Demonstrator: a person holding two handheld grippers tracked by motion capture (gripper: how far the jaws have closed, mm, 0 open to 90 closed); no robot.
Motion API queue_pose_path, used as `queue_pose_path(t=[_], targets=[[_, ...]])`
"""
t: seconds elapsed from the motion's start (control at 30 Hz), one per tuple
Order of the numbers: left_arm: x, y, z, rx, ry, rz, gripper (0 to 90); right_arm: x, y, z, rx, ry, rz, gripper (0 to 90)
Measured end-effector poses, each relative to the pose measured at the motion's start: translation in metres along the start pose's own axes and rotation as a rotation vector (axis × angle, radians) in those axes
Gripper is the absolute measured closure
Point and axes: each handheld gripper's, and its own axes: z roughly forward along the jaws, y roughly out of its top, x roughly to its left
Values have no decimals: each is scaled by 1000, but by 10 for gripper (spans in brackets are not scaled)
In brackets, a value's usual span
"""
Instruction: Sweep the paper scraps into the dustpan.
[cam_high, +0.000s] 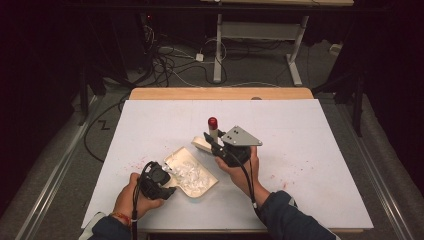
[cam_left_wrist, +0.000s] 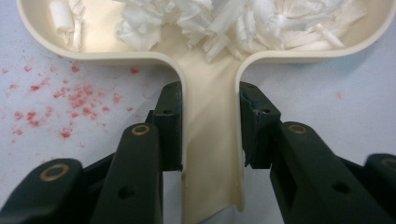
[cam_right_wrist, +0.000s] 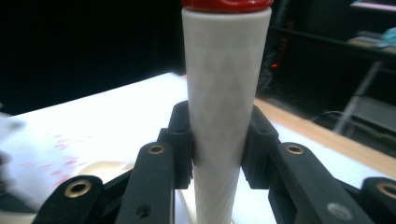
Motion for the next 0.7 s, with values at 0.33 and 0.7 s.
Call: queue_pose_path(t=[0.33, 0.7], targets=[[0, 0, -1, 2, -2, -2, 632, 20, 9, -20, -8, 136, -6, 701], [2, -2, -2, -2, -4, -12, 631, -8, 28, -13, -80, 51, 18, 701]])
